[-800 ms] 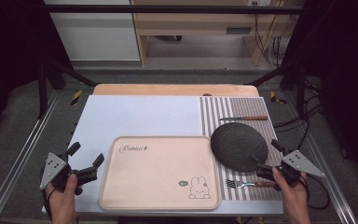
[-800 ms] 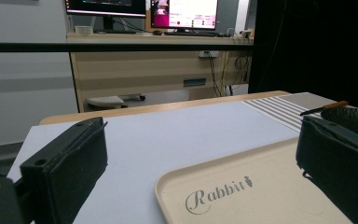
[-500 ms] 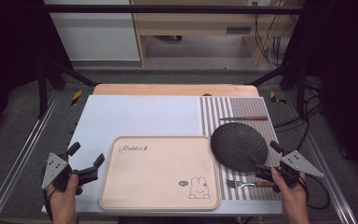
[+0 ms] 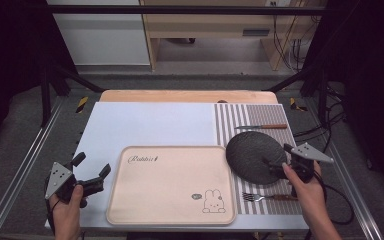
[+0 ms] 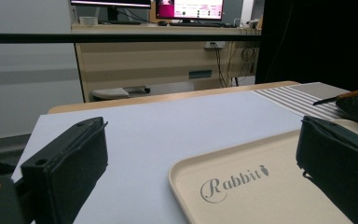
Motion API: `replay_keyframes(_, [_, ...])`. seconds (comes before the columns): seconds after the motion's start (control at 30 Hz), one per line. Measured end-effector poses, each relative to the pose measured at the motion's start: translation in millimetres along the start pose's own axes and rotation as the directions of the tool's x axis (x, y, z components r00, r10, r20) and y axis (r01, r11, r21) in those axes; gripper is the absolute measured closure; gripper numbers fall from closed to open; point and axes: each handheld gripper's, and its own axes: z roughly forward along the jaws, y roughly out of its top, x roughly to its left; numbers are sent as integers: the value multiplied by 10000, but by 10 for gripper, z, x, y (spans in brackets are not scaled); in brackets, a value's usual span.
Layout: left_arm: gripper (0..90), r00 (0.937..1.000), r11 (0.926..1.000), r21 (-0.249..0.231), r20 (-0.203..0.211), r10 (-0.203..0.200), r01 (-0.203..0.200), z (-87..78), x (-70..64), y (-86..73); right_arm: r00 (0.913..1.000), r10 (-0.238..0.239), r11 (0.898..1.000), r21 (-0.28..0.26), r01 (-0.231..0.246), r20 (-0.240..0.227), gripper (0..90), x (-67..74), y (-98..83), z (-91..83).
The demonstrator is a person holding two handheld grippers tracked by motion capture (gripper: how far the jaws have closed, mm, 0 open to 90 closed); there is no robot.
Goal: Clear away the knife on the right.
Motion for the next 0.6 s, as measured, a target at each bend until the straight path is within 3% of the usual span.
replay_keyframes(0.33, [16, 9998, 9997, 171, -21, 180, -179, -13, -56, -10, 9988, -454, 9961, 766, 440, 165, 90, -286, 316, 246])
replay_keyframes(0.6, [16, 9994, 9991, 276, -85, 334, -332, -16, -77, -15, 9977, -7, 9863, 1648, -106, 680, 109, -628, 513, 630])
